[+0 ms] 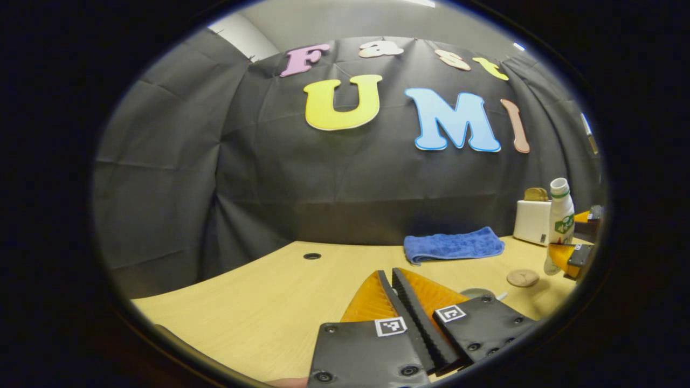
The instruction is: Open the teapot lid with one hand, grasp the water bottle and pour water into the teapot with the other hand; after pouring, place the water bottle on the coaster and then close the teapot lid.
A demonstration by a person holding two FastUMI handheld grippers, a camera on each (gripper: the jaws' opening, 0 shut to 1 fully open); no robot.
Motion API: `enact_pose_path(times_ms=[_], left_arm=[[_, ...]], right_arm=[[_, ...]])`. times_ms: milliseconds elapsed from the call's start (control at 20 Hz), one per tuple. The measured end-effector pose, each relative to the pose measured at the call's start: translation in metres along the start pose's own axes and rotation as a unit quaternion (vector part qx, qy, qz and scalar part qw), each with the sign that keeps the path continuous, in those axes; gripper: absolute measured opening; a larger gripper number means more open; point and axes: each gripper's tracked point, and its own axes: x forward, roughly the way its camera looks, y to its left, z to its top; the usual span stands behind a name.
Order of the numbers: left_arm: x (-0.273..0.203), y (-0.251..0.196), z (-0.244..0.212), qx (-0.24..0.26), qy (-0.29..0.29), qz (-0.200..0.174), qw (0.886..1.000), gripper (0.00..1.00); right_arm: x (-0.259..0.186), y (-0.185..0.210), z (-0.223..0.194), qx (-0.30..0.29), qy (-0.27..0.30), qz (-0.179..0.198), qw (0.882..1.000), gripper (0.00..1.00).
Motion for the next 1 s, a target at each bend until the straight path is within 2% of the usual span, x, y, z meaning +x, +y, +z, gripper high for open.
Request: enact_pose_path(times_ms=[200,450,750,1000], left_arm=[[-0.001,0.013,-0.003,-0.002,0.002,0.007,1.0,0.07],[-0.002,0.021,-0.005,-0.004,0.004,0.011,1.0,0.07],[-0.002,0.024,-0.007,-0.008,0.005,0.011,1.0,0.07],[-0.003,0.024,-0.006,-0.009,0.005,0.01,1.0,0.07]], right_arm=[[0.004,0.008,0.016,-0.069,-0.019,-0.002,0.997,0.69],[0.007,0.022,0.032,-0.159,-0.043,-0.002,0.986,0.69],[0.012,0.031,0.033,-0.249,-0.048,0.008,0.967,0.69],[0.018,0.041,0.029,-0.323,-0.051,0.01,0.945,0.69]])
